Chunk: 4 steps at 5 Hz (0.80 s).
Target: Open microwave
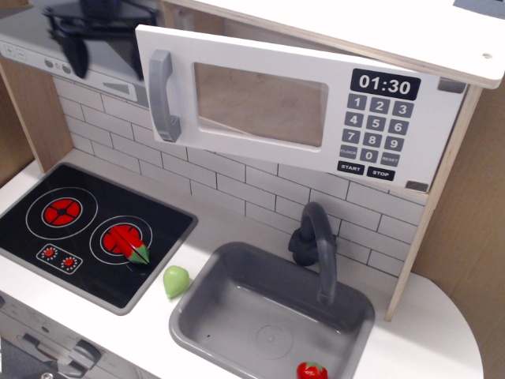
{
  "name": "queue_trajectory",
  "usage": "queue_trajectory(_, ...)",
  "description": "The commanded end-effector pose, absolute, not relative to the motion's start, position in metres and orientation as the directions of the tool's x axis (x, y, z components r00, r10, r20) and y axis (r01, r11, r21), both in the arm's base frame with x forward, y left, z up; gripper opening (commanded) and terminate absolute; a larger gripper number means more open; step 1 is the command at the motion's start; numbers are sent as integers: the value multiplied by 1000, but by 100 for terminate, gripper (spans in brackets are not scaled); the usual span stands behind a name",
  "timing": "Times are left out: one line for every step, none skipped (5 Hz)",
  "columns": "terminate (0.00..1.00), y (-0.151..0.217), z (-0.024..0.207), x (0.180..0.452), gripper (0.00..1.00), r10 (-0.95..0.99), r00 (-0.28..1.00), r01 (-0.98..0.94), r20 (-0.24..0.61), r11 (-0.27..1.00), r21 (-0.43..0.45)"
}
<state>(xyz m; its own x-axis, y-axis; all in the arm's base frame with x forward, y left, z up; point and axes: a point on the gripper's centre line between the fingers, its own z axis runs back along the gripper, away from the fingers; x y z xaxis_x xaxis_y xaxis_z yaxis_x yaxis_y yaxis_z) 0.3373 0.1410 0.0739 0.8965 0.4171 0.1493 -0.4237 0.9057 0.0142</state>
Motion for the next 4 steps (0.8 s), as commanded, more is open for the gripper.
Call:
queue_trajectory(0,89,97,320,100,203,942,-216,268,976,18)
queue_trajectory(0,70,93,278,100,92,965,-106,244,993,47)
queue_trajectory(0,46,91,239,100,17,982,-30,188,997,65)
queue_trajectory(0,30,90,227,100,3,988,-14,153,998,69)
